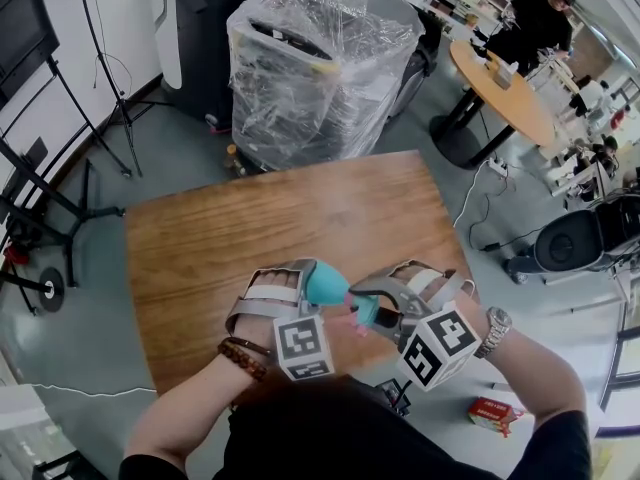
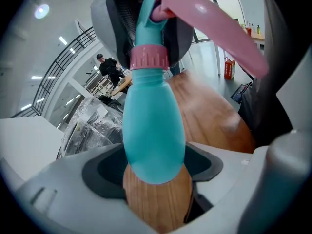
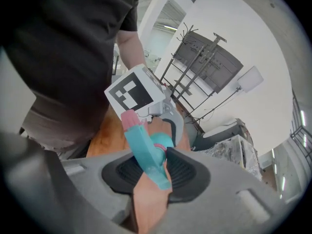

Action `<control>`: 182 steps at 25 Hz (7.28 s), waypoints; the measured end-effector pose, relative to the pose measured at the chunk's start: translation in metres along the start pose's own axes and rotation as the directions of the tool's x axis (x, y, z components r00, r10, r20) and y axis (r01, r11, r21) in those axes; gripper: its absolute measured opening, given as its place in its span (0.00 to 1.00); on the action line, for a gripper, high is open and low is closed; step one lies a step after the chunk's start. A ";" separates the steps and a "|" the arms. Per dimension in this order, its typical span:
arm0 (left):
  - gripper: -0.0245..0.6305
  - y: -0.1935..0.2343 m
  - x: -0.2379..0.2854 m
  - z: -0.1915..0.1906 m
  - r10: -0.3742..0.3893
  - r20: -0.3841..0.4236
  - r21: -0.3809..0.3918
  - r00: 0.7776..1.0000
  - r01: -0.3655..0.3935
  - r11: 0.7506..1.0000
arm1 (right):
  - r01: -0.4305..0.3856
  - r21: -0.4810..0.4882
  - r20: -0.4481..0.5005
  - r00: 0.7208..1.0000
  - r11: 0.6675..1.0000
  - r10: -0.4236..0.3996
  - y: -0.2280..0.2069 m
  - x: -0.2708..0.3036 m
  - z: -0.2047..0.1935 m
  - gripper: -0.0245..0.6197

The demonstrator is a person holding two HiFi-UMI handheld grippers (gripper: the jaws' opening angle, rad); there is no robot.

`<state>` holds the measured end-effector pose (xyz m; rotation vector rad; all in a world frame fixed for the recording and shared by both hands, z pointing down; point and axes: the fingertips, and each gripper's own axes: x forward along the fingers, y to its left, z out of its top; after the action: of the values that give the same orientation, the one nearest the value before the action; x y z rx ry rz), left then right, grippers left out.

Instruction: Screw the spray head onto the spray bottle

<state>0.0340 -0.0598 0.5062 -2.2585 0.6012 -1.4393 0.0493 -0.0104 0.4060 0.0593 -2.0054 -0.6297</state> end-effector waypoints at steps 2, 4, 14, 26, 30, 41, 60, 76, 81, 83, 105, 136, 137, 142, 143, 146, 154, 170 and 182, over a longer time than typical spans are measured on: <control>0.63 -0.002 -0.001 0.002 -0.013 0.002 0.000 1.000 0.013 1.000 | 0.007 -0.049 -0.005 1.000 0.999 -0.008 0.001 0.001 0.001 0.23; 0.63 -0.002 -0.002 0.004 -0.017 0.004 0.004 1.000 0.017 1.000 | 0.009 -0.095 -0.010 1.000 0.995 -0.010 0.002 0.001 0.001 0.23; 0.62 0.003 -0.010 0.007 0.002 0.058 0.027 0.998 -0.004 1.000 | 0.045 -0.254 0.006 0.999 0.966 -0.045 0.005 -0.004 0.001 0.23; 0.61 0.003 -0.014 0.012 -0.018 0.063 0.084 0.998 0.013 0.996 | 0.064 -0.563 -0.040 0.994 0.824 -0.105 0.010 -0.009 -0.007 0.23; 0.61 -0.002 -0.014 0.013 -0.080 0.061 0.078 0.995 0.075 0.994 | 0.083 -0.664 -0.029 0.990 0.743 -0.136 0.012 -0.008 -0.006 0.23; 0.61 -0.024 -0.019 0.013 -0.278 0.024 0.067 0.960 0.276 0.959 | 0.092 -0.939 0.021 0.977 0.331 -0.212 0.031 -0.004 -0.019 0.23; 0.59 -0.003 -0.008 0.011 -0.053 -0.045 -0.017 0.998 0.052 0.998 | -0.056 0.284 -0.063 0.995 0.957 0.077 -0.004 0.007 -0.020 0.24; 0.60 0.006 -0.009 0.021 -0.018 0.039 -0.052 0.999 0.020 0.998 | -0.142 0.243 -0.011 0.989 0.960 0.149 -0.003 -0.008 -0.013 0.35; 0.60 0.008 -0.013 0.023 -0.001 0.058 -0.024 0.998 0.002 1.000 | -0.106 0.076 -0.038 0.993 0.991 0.109 -0.007 -0.015 -0.013 0.23; 0.60 0.008 -0.014 0.023 0.006 0.054 -0.023 0.999 -0.005 1.000 | -0.090 0.044 -0.061 0.994 0.995 0.093 -0.008 -0.016 -0.009 0.23; 0.60 0.007 0.011 0.007 0.075 -0.030 -0.049 0.997 -0.076 0.996 | -0.122 0.986 0.120 0.992 0.116 0.024 -0.029 0.009 -0.047 0.29; 0.61 -0.073 -0.010 0.028 -0.496 0.196 0.085 0.846 0.490 0.868 | -0.032 -0.695 -0.131 0.988 0.719 -0.083 0.049 0.002 -0.015 0.23; 0.60 -0.072 -0.008 0.027 -0.480 0.186 0.076 0.857 0.474 0.877 | -0.047 -0.629 -0.156 0.985 0.776 -0.067 0.046 0.004 -0.017 0.23; 0.60 -0.068 0.011 0.024 -0.376 0.106 0.036 0.920 0.375 0.926 | -0.178 -0.020 -0.284 0.944 0.984 0.165 0.051 0.019 -0.043 0.23; 0.60 -0.067 0.015 0.024 -0.359 0.092 0.034 0.929 0.357 0.934 | -0.186 0.064 -0.288 0.937 0.980 0.197 0.051 0.021 -0.046 0.23; 0.60 -0.067 0.024 0.026 -0.333 0.095 0.006 0.938 0.334 0.943 | -0.181 0.075 -0.312 0.930 0.981 0.195 0.048 0.024 -0.052 0.23; 0.61 -0.052 0.060 0.031 -0.266 0.325 -0.264 0.908 0.357 0.896 | 0.020 -0.047 -0.312 0.950 0.999 -0.033 0.007 0.005 -0.060 0.40; 0.62 -0.027 0.145 0.006 -0.050 0.382 -0.593 0.923 0.286 0.753 | 0.371 0.576 -0.190 0.927 0.728 -0.323 -0.013 -0.009 -0.110 0.19; 0.64 -0.030 0.166 0.006 -0.091 0.358 -0.530 0.929 0.282 0.800 | 0.371 0.771 -0.171 0.904 0.519 -0.392 0.012 0.012 -0.123 0.03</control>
<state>0.1071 -0.1249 0.6433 -3.0261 0.8031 -1.0146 0.1483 -0.0536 0.4673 1.0784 -2.1611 0.0727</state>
